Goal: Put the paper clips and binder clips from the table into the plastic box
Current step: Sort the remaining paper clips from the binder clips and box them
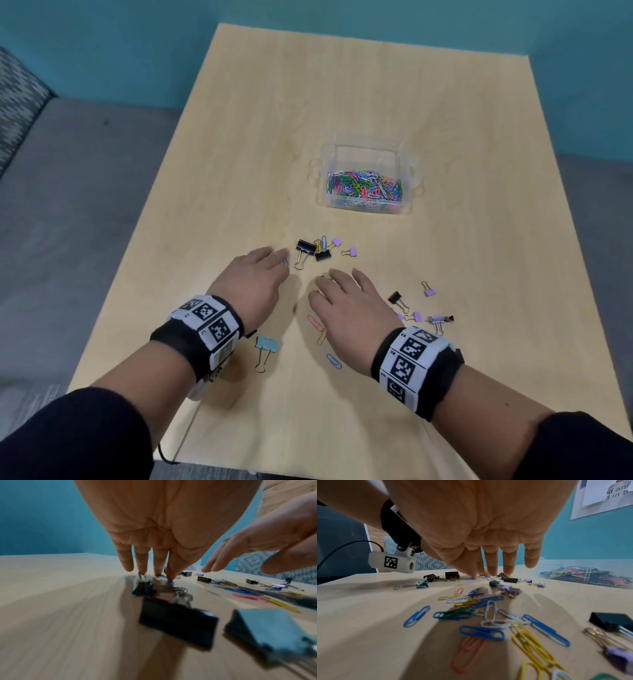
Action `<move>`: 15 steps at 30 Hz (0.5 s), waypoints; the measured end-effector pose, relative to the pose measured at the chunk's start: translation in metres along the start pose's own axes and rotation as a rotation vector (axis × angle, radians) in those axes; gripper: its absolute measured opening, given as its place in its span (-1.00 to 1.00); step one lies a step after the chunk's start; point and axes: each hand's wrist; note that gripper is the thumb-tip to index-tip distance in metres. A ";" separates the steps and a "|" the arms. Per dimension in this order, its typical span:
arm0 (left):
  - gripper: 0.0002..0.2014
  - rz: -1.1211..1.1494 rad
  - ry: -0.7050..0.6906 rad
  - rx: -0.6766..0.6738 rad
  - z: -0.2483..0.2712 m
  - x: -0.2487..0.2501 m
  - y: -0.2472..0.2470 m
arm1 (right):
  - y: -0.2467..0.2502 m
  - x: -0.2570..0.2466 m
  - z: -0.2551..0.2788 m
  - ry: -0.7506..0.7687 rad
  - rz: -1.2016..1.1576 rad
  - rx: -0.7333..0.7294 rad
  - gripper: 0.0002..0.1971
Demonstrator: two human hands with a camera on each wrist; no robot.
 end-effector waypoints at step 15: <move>-0.72 0.098 0.233 0.084 -0.055 0.032 0.022 | -0.011 -0.005 0.022 -0.033 -0.014 0.075 -0.55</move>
Point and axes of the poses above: each hand's wrist, its own z-axis away from the middle knuckle, its own y-axis out of the back of the hand, x = y × z, and after that the axes turned 7 degrees about z, right-handed
